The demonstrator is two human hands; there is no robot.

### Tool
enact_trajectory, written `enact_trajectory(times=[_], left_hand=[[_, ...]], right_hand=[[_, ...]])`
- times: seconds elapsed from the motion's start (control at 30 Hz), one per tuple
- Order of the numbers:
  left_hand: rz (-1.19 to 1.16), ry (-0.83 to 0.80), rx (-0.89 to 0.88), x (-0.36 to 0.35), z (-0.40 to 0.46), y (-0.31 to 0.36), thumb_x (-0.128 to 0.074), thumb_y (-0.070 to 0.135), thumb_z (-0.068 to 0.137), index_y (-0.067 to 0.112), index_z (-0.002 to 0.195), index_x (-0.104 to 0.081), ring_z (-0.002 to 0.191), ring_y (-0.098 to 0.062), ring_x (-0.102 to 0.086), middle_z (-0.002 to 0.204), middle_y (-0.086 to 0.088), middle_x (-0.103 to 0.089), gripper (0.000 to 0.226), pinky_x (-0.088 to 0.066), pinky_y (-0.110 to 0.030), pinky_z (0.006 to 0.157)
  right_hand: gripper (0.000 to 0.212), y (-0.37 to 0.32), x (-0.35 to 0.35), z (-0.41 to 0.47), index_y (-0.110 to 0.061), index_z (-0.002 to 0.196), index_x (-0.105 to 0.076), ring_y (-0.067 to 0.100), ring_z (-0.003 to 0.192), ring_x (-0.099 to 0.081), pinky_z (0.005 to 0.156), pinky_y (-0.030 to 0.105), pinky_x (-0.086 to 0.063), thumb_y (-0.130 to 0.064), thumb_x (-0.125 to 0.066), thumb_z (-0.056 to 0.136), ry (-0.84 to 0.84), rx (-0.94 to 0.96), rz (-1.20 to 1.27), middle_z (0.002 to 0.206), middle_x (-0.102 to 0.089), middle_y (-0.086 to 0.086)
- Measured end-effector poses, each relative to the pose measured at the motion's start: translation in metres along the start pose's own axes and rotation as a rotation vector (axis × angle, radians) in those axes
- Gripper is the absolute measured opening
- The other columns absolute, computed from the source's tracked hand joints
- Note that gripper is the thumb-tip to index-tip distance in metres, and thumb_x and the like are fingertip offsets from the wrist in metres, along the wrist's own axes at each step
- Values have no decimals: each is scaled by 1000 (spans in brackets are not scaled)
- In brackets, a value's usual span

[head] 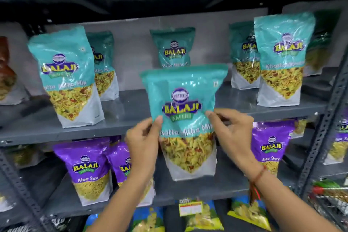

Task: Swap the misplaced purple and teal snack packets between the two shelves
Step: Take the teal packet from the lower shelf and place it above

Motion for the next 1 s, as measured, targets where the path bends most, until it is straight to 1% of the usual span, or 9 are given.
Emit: enact_trajectory(times=[0.07,0.2,0.33,0.43,0.53,0.57,0.7,0.87,1.0], left_hand=[[8,0,-64,-8,34,25,-68,24,86,20,55,-66,42,-5,-40,39,10,-48,31,-38,-25,46],[23,9,-135,-24,91,53,-68,24,86,24,44,-55,46,-7,-41,38,11,-43,44,-33,-24,48],[37,49,-109,-32,134,44,-69,32,81,19,52,-60,54,-17,-42,51,-1,-46,33,-33,-32,58],[78,73,-82,-35,153,33,-69,34,79,18,59,-68,50,-13,-48,56,-6,-62,26,-44,-35,59],[112,101,-41,-35,163,21,-71,32,81,25,63,-72,49,-12,-53,70,-14,-74,20,-50,-36,62],[114,102,-31,-34,166,16,-71,32,81,28,62,-73,48,-11,-52,71,-12,-74,20,-50,-36,62],[120,68,-33,-34,169,6,-70,36,81,34,66,-74,47,-6,-54,68,-2,-74,16,-50,-35,60],[90,30,-6,-33,169,0,-69,28,85,15,93,-75,45,-2,-55,73,0,-72,16,-48,-22,48],[87,34,19,-22,166,-7,-71,23,83,9,101,-73,51,1,-61,76,2,-72,22,-46,-14,45]], right_hand=[[27,-16,-10,35,2,67,-73,24,57,-64,56,38,-51,-21,-71,82,10,60,18,58,-70,12],[41,-29,-35,93,3,54,-54,16,51,-35,50,40,-33,-20,-69,84,9,147,5,50,-47,22],[45,-16,-59,126,-8,49,-42,9,53,-25,49,33,-25,-21,-69,83,-7,140,4,50,-30,11],[48,1,-77,137,-10,53,-33,10,54,-22,51,34,-23,-21,-68,83,-12,130,-33,55,-22,3],[42,23,-92,142,2,61,-45,7,54,-30,51,35,-34,-26,-68,82,-21,56,-35,48,-37,12],[39,30,-97,143,4,64,-61,6,55,-36,53,38,-41,-30,-67,82,-39,26,-30,51,-50,19],[48,51,-107,143,4,78,-67,6,63,-42,59,44,-49,-44,-63,82,-102,-46,33,70,-68,26],[23,53,-101,136,-13,88,-80,7,75,-71,71,44,-58,-33,-68,87,-117,-101,81,77,-79,4],[13,56,-99,128,-26,94,-78,12,90,-74,79,31,-60,-34,-72,86,-210,-216,180,90,-79,-4]])
Point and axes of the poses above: each hand's wrist, its own z-axis towards the middle knuckle, its own x-axis out of the back of the hand, y = z × x, the point moved 5 cm from there along z, towards the middle knuckle
